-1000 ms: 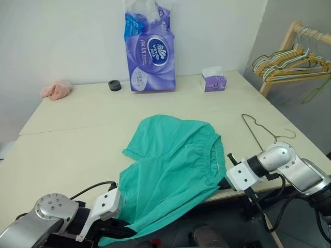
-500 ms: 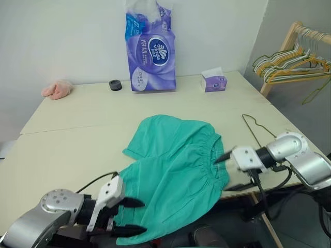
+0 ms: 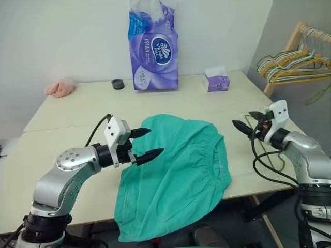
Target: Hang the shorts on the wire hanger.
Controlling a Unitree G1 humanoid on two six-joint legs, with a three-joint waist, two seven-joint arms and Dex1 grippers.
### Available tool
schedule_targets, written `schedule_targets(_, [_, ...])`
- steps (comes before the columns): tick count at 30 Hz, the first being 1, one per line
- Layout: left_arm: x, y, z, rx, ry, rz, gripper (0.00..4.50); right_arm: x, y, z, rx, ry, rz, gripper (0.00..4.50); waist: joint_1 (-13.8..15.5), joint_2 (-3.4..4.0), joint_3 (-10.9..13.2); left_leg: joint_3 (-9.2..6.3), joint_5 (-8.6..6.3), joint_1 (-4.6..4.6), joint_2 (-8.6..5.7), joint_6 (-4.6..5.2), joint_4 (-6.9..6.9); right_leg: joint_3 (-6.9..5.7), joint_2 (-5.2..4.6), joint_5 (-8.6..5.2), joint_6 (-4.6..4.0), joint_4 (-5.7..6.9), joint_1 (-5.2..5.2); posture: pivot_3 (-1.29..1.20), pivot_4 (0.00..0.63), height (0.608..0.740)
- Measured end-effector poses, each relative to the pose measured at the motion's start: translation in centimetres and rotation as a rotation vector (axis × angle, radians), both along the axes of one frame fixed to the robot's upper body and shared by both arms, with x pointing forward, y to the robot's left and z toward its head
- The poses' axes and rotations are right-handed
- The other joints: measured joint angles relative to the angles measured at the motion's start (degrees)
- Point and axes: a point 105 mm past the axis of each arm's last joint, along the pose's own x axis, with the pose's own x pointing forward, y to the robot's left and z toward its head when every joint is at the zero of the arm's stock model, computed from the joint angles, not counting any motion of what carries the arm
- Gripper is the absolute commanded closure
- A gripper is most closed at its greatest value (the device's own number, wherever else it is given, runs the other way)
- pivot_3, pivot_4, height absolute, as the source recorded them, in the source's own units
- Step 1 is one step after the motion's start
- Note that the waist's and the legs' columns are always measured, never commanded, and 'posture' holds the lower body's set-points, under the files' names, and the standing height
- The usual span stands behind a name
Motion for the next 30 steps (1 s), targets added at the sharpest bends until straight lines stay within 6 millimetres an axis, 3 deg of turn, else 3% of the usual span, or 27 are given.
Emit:
schedule_targets(3, [0.8, 0.1, 0.5, 0.018, -0.046, 0.012, 0.03, -0.4, -3.0, -2.4, -0.035, 0.082, -0.179, 0.00, -0.19, 0.01, 0.00, 0.06, 0.00, 0.02, 0.00, 0.00, 0.01, 0.06, 0.23, 0.00, 0.00, 0.00, 0.01, -0.29, 0.033, 0.740])
schedule_targets(8, [0.9, -0.9, 0.1, 0.048, -0.046, -0.051, 0.03, -0.1, -5.8, -5.4, -0.059, 0.216, -0.351, 0.00, -1.76, 0.09, 0.03, 0.11, 0.00, 0.03, 0.03, 0.01, -0.01, 0.11, 0.31, -0.01, 0.00, -0.01, 0.00, -0.30, 0.034, 0.740])
schedule_targets(18, [0.3, -2.0, -0.6, 0.094, -0.037, -0.135, 0.03, 1.7, -8.0, -7.9, -0.019, 0.387, -0.474, 0.00, -3.22, 0.10, 0.04, 0.06, 0.00, 0.04, 0.09, 0.01, -0.04, 0.10, 0.44, -0.01, -0.01, -0.05, 0.06, -0.28, 0.033, 0.740])
schedule_targets(21, [0.1, -2.0, -0.6, 0.100, -0.039, -0.151, 0.00, 1.8, -8.4, -7.9, -0.047, 0.412, -0.461, 0.54, -3.08, 0.07, 0.03, 0.04, 0.00, 0.10, 0.08, 0.01, -0.03, 0.07, 0.43, -0.01, 0.00, -0.10, 0.16, -0.28, 0.034, 0.740])
schedule_targets(30, [0.1, -2.0, -0.6, 0.106, -0.041, -0.151, 0.00, 2.2, -7.9, -8.9, -0.060, 0.469, -0.426, 3.59, -2.78, -0.37, -0.20, -0.07, -0.01, 0.47, 0.10, 0.00, -0.05, -0.03, 0.42, -0.02, -0.01, -0.31, 0.69, -0.27, 0.033, 0.740])
